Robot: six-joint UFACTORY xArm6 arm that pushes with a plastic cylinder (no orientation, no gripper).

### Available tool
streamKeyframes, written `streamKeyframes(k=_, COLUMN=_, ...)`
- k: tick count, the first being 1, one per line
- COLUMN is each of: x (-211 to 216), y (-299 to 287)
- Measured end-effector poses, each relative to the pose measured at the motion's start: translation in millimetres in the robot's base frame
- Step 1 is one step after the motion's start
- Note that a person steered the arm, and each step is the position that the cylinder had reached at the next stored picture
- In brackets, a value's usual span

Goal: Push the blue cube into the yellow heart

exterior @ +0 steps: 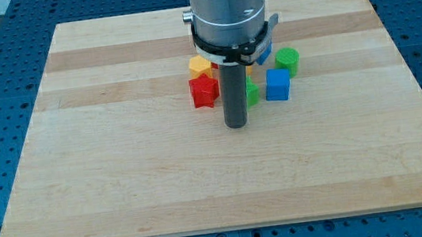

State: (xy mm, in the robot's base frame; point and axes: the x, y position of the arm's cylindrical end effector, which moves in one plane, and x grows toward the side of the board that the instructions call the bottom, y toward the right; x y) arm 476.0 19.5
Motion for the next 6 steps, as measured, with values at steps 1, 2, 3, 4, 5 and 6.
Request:
streamKeyframes(k=1, x=0, y=21)
streamKeyframes(k=2, x=0, y=53)
streamKeyframes(k=3, x=-6, y=76)
streamKeyframes(k=4, x=-21, y=93)
streamKeyframes(k=5, x=-34, y=93)
streamKeyframes(k=6, x=-43, y=86)
